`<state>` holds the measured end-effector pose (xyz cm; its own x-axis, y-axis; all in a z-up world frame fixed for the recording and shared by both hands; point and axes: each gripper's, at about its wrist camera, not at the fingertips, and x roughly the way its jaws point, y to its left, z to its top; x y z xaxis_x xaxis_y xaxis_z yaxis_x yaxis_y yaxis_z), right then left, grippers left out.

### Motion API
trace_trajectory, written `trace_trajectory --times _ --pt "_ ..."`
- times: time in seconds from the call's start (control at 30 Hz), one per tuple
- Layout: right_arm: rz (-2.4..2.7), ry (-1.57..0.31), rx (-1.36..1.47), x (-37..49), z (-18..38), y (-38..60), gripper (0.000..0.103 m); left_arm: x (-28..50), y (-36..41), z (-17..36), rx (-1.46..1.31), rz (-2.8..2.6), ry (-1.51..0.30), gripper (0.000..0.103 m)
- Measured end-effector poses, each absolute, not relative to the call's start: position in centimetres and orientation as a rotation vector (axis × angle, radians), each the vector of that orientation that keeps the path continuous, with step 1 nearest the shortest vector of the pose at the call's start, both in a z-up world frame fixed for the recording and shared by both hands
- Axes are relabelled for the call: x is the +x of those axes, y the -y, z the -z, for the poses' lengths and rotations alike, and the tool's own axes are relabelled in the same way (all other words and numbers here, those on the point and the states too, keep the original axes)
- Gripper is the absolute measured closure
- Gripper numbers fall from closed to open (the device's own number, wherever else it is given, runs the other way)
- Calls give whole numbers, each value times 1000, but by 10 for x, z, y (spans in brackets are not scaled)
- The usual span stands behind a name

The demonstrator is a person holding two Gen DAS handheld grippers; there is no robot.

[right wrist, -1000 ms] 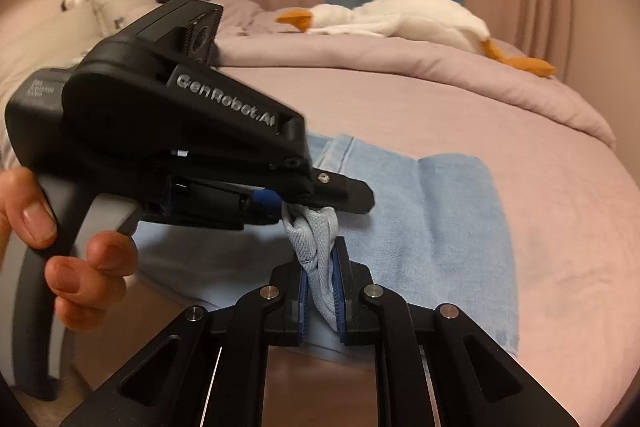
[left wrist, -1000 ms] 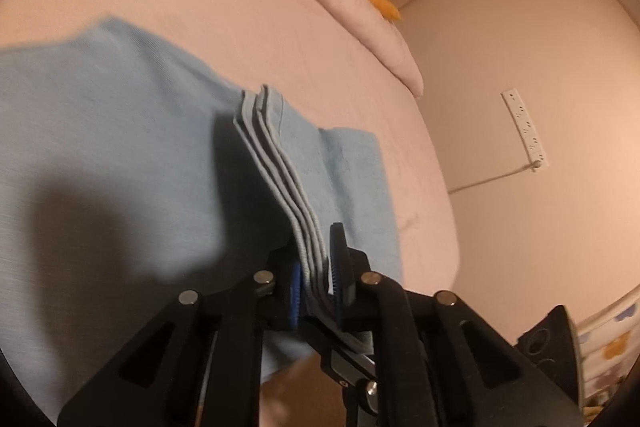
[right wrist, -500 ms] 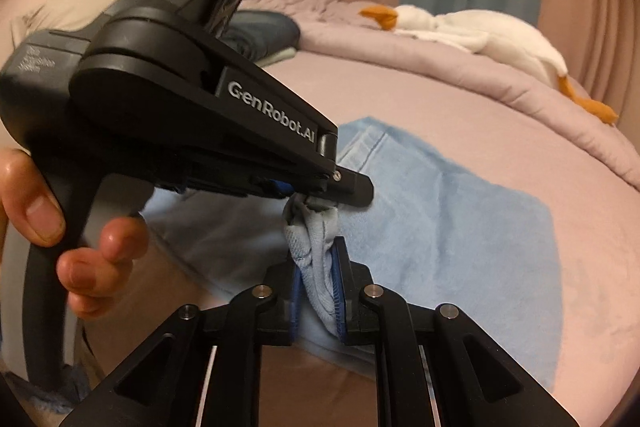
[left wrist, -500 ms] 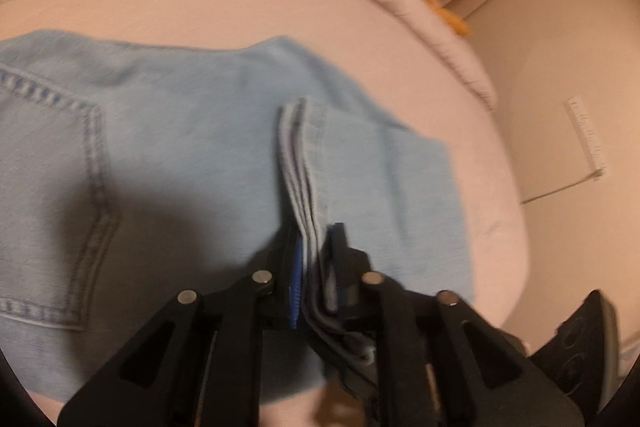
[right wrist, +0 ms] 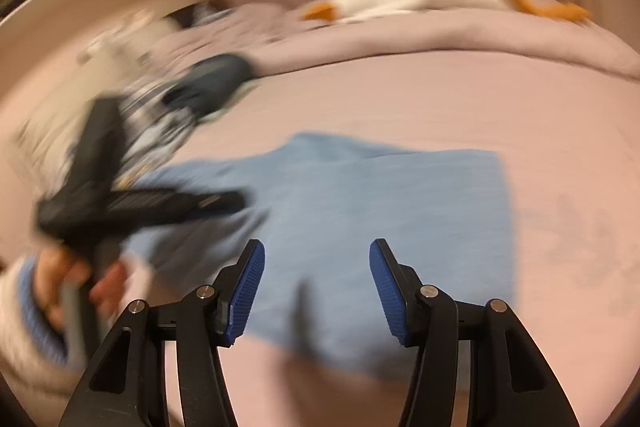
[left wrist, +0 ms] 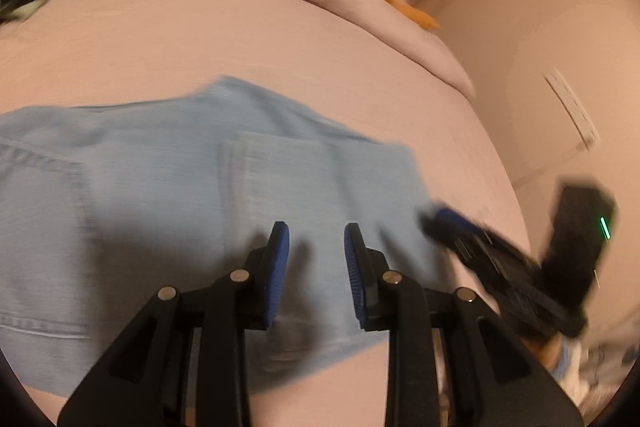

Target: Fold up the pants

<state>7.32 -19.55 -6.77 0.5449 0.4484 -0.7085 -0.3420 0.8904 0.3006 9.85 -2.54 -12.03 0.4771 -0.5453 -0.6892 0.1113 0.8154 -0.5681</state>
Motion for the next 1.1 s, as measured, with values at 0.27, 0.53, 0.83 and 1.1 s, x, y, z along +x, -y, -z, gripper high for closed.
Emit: trace_trajectory --times 0.27,0.53,0.83,1.1 --pt "-306 -976 96 120 93 208 69 94 27 157 -428 378 -1142 98" --pt "-228 -1053 28 138 109 200 74 89 15 162 -466 389 -1137 100" --pt "-315 -970 -28 60 85 209 74 87 16 163 -484 393 -1130 100" --pt "-307 -982 -136 12 95 202 74 62 -6 145 -491 378 -1070 62"
